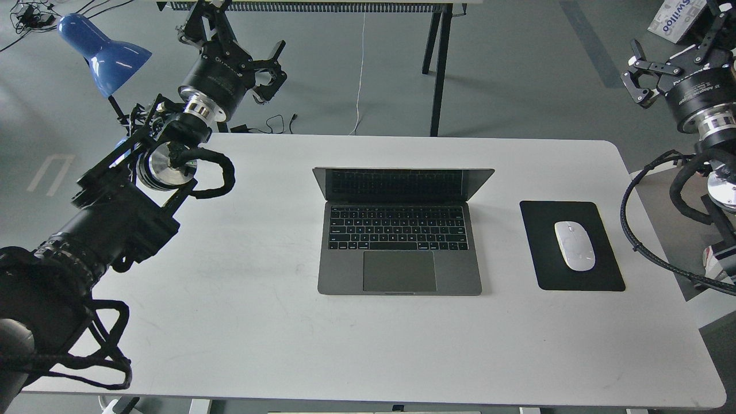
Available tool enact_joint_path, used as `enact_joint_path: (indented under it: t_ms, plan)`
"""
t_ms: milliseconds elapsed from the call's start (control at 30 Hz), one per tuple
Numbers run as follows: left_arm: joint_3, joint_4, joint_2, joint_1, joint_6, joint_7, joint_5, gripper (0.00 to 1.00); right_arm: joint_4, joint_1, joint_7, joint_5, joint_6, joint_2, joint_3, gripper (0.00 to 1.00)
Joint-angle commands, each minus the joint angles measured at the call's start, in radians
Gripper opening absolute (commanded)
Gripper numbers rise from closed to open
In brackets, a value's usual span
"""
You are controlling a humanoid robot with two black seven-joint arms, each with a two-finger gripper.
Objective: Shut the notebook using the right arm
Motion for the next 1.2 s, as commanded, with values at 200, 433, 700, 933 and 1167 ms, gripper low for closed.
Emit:
enact_joint_path:
  t_ms: [200,433,700,933,1167]
  plan:
    - [0.002,0.0,0.001,0.0,-0.003,0.0,0.0,1.0,0.003,0.02,-0.005,-0.013,0.003,-0.016,-0.074,1.0]
    - [0.002,0.0,0.001,0.002,-0.003,0.0,0.002,1.0,0.0,0.201,-0.001,-0.12,0.002,-0.096,-0.31,1.0]
    - [0.002,0.0,0.003,0.002,-0.003,0.0,0.002,1.0,0.011,0.454,0.0,-0.473,-0.001,-0.113,-0.614,1.0]
    - [0.002,-0.002,0.003,0.002,-0.003,0.0,0.002,1.0,0.047,0.606,0.0,-0.703,0.002,-0.001,-0.911,1.0]
    - [0.002,-0.002,0.003,0.002,-0.004,0.0,0.002,1.0,0.031,0.607,0.0,-0.717,0.014,0.177,-1.047,1.0]
